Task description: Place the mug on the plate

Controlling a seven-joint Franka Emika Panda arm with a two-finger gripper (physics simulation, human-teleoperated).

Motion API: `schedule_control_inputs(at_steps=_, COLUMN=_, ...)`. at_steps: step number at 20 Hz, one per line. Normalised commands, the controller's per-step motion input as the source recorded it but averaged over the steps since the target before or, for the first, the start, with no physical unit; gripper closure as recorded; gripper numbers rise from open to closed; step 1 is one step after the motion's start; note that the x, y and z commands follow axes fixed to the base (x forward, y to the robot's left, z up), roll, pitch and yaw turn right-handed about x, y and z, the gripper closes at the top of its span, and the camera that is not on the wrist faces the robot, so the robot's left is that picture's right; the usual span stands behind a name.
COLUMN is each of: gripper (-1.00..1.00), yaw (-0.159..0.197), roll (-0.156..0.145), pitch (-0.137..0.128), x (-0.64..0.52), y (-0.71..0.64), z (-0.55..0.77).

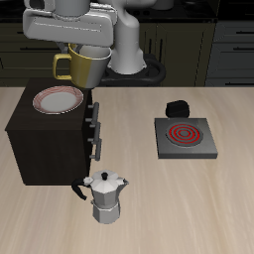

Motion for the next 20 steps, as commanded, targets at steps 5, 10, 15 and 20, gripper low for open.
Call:
schedule_control_inputs(at_steps=5, gripper=1.00, yaw=-0.049, roll=-0.038, pitch=0.009, x=0.01, y=-0.44, z=-0.09)
schedule_control_inputs(at_steps=10, gripper=1.00, yaw=0.001, roll=-0.031, pitch=-0.002, x=-0.09, y=-0.30, z=-0.08)
schedule_control_inputs(at_steps=15, gripper=1.00, yaw=-0.001, roll=-0.027, pitch=0.009, x=-0.06, y=-0.15, z=-0.17)
schedule_control_inputs(at_steps=20, gripper=1.00, yaw=-0.003, roll=-0.004, pitch=0.028, x=0.05, y=-0.02, z=-0.26)
